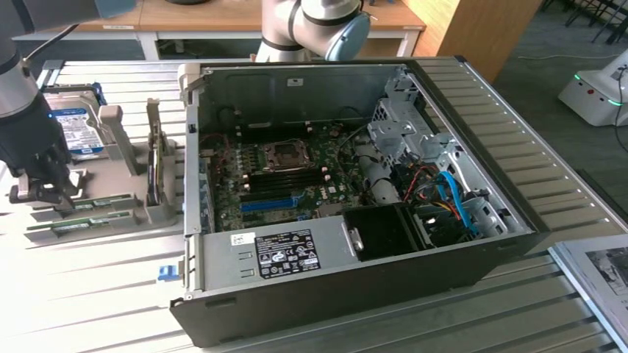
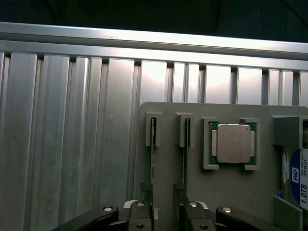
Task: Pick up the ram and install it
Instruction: 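Pick up the ram and move it above insertion slot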
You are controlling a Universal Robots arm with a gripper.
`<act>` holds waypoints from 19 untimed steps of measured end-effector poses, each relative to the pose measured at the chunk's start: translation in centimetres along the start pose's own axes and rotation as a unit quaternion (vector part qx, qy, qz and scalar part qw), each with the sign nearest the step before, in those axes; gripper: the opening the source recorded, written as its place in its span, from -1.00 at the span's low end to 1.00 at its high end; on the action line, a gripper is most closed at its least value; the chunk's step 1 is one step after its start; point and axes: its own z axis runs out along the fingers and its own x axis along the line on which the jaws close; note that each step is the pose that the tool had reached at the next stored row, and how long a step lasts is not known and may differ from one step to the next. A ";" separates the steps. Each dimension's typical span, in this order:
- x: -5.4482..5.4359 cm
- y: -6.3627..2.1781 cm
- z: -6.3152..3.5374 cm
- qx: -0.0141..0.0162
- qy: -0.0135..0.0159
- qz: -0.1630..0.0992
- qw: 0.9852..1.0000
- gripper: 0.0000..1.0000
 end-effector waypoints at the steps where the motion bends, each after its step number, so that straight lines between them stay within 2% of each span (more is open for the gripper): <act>1: 0.0 0.00 0.01 0.000 0.000 0.000 1.000 -0.38; 19: 0.0 -0.06 1.40 0.000 0.000 0.000 1.000 -0.38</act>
